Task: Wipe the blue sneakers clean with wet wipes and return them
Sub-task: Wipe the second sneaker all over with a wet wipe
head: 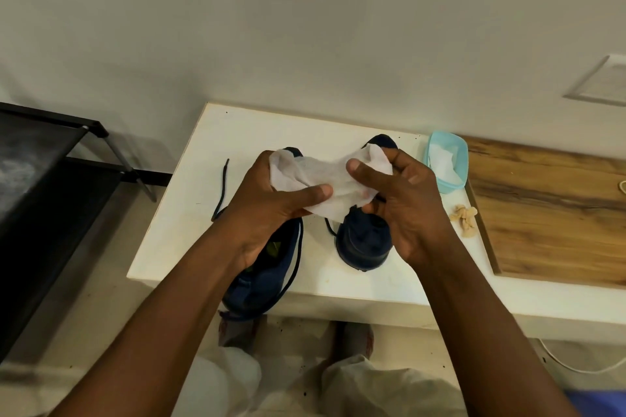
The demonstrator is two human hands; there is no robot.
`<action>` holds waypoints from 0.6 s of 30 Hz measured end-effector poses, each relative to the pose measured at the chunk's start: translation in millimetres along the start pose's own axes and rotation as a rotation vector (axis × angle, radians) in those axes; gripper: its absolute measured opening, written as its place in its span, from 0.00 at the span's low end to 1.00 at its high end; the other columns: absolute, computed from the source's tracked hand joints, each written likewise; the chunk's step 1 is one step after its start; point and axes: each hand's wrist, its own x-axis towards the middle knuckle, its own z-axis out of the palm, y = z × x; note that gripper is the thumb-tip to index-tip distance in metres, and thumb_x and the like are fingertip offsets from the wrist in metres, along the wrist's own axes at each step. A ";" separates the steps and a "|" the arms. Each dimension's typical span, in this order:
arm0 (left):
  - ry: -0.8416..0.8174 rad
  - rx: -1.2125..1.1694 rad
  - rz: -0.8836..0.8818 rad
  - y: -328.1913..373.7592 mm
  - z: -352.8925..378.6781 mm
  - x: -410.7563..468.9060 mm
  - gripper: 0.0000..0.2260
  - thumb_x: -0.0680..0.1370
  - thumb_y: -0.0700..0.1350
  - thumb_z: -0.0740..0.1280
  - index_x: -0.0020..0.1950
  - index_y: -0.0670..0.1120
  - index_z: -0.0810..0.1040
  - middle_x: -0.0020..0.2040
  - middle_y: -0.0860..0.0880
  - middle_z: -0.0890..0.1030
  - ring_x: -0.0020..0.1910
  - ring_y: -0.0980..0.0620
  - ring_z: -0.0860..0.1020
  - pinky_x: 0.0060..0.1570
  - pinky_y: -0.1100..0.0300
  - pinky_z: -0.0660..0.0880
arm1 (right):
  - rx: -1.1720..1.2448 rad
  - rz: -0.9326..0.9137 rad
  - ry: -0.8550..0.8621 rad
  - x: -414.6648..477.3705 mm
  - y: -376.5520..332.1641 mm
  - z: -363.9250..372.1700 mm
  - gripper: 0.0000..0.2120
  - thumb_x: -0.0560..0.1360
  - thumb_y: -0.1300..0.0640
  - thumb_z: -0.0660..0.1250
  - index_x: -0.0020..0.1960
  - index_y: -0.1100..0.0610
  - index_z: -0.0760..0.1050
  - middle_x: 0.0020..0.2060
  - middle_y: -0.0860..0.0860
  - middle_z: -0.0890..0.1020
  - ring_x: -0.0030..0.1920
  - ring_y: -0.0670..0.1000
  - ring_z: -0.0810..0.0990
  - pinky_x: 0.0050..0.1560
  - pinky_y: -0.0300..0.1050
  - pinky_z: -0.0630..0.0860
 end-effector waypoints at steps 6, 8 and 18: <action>-0.041 0.074 -0.049 -0.1 -6.3 -0.1 0.35 0.61 0.46 0.84 0.66 0.51 0.76 0.60 0.49 0.83 0.59 0.46 0.82 0.54 0.44 0.82 | -0.144 -0.060 0.224 9.7 3.0 -8.9 0.07 0.76 0.47 0.71 0.46 0.50 0.80 0.42 0.49 0.84 0.41 0.49 0.83 0.37 0.42 0.80; -0.070 0.064 -0.052 0.7 -6.6 -1.1 0.32 0.64 0.43 0.82 0.66 0.50 0.77 0.62 0.48 0.82 0.61 0.45 0.81 0.57 0.42 0.81 | -0.125 -0.065 0.265 9.8 1.6 -10.5 0.06 0.76 0.48 0.71 0.42 0.48 0.79 0.38 0.46 0.84 0.41 0.47 0.84 0.38 0.40 0.82; -0.034 -0.054 -0.087 0.9 3.0 -1.5 0.21 0.77 0.28 0.64 0.65 0.46 0.77 0.59 0.46 0.84 0.57 0.45 0.84 0.52 0.52 0.83 | -0.209 -0.165 0.284 5.0 -2.3 -4.8 0.10 0.75 0.45 0.71 0.42 0.52 0.79 0.33 0.46 0.82 0.36 0.45 0.83 0.35 0.46 0.83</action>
